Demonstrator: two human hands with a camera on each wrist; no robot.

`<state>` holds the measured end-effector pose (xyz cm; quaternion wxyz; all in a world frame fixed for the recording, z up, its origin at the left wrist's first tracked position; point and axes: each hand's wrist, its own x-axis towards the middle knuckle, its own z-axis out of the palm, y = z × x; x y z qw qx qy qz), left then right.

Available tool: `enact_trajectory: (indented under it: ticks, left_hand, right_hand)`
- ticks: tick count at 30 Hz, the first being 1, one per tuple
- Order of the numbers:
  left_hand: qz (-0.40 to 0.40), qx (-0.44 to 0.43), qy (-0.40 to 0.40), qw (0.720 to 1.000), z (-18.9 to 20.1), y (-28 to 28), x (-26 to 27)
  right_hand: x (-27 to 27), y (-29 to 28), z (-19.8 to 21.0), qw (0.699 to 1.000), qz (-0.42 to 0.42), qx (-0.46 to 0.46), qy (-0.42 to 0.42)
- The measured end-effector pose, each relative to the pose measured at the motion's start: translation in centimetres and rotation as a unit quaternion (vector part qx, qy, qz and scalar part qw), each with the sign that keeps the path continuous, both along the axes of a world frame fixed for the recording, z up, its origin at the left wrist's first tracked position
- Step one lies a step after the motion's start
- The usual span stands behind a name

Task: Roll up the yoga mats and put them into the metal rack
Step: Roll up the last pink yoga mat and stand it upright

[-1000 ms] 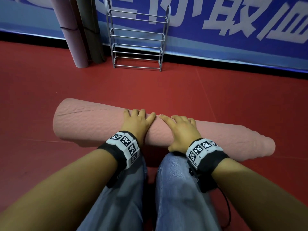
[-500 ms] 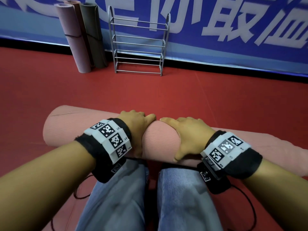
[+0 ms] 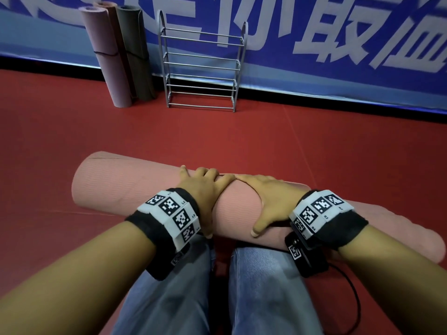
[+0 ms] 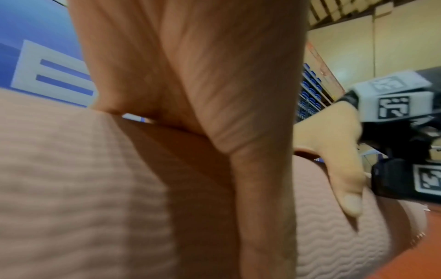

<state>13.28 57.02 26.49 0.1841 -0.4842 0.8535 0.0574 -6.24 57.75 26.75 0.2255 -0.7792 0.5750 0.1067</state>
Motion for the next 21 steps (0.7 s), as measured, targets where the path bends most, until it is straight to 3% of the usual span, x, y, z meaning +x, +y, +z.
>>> enact_trajectory:
  ticks: [8, 14, 21]
  left_hand:
    - [0.024, 0.051, 0.019, 0.998, 0.5, -2.0, -0.5]
    - [0.021, 0.009, 0.003, 1.0, -0.8, -0.7, -0.1]
    - [0.042, -0.008, 0.055, 0.998, -1.5, -1.5, 0.1]
  right_hand:
    - [1.1, 1.4, -1.0, 0.997, -0.011, -0.056, 0.056]
    - [0.7, 0.4, -1.4, 0.996, -0.013, -0.069, 0.051]
    - [0.6, -0.9, -1.5, 0.998, -0.02, -0.05, 0.038]
